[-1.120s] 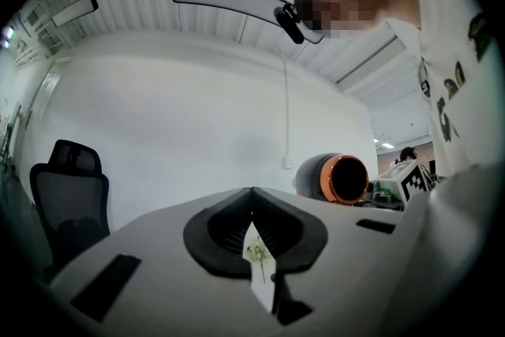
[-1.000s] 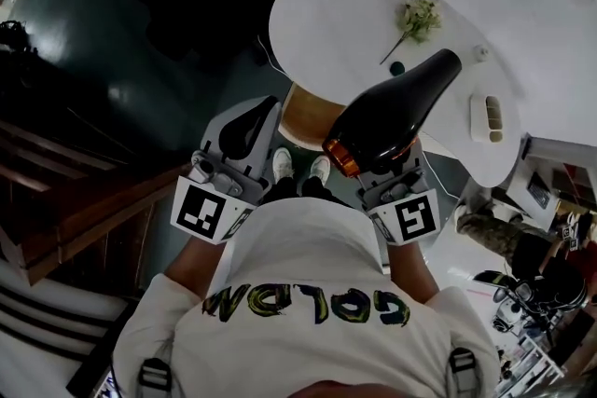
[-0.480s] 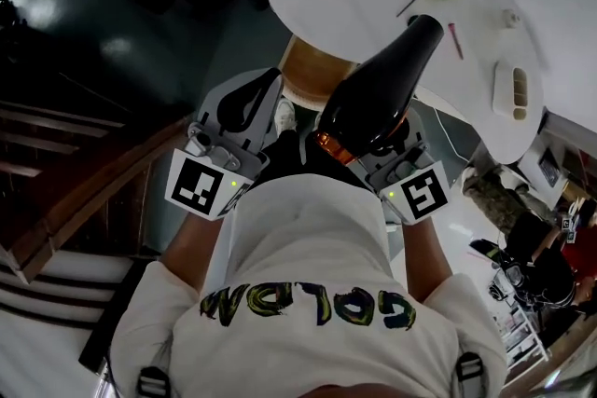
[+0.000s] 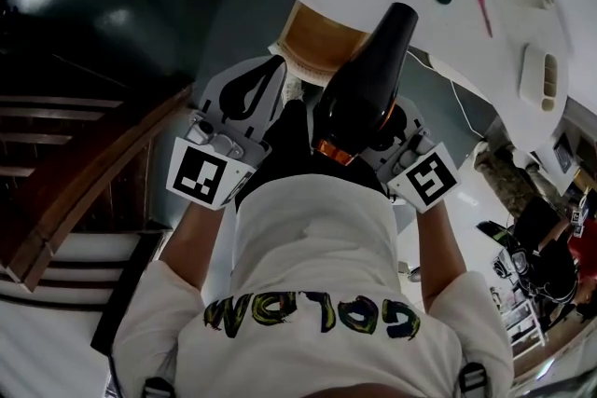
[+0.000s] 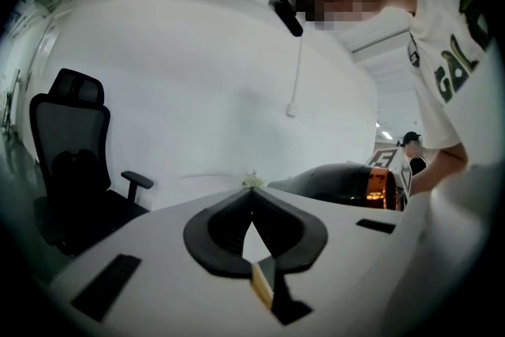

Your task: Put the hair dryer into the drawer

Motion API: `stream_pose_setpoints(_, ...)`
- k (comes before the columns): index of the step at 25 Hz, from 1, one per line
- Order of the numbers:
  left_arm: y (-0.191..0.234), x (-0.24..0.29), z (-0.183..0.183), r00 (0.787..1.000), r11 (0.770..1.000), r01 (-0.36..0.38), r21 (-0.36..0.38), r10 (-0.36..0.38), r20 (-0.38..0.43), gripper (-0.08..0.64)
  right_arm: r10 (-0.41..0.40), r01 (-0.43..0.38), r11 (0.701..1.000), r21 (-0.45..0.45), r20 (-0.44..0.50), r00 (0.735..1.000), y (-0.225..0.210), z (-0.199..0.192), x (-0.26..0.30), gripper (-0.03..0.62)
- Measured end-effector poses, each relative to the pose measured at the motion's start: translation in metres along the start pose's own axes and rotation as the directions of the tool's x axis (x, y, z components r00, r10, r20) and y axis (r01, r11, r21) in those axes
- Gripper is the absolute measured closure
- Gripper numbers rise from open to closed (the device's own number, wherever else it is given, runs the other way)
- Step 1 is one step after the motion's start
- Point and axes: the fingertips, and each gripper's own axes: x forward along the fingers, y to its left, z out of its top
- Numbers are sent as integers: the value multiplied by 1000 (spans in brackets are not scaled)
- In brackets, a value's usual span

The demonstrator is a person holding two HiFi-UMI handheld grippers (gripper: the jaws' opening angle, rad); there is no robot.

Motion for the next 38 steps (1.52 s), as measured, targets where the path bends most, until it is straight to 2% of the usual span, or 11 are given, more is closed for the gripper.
stream_pose_setpoints(4,2,11,-35,998,999,14,-39,-17,-65,549,99,-95,993,73,-51,994,2,-32,8,314)
stream_pose_setpoints(7,-3,43,-51,999,999,27,-28,-29,-45,549,179,-169,979,110,-93,979,-17,-59,2,314)
stream_pose_setpoints(9,-8,59,-68,997,999,31,-37,-33,-68,549,232,-214,966,142,-122,965,-24,-79,-3,314)
stream_pose_setpoints(12,-9,60,-100,988,997,39,-64,-48,-149,549,297,-266,946,187,-163,941,-21,-100,4,314)
stream_pose_setpoints(16,-7,55,-124,981,995,52,-91,-68,-180,549,376,-330,916,227,-204,904,-10,-119,17,314)
stream_pose_setpoints(20,-1,54,-144,975,993,66,-96,-85,-204,549,426,-356,887,293,-225,877,-7,-138,29,314)
stream_pose_setpoints(23,6,54,-158,970,992,75,-99,-95,-222,549,447,-360,872,331,-240,862,-11,-148,41,314)
stream_pose_setpoints(26,10,56,-174,963,991,88,-100,-110,-246,549,446,-345,870,353,-265,855,-22,-161,51,315)
stream_pose_setpoints(38,28,76,-212,940,987,147,-60,-158,-301,549,368,-250,918,308,-422,829,-76,-198,89,316)
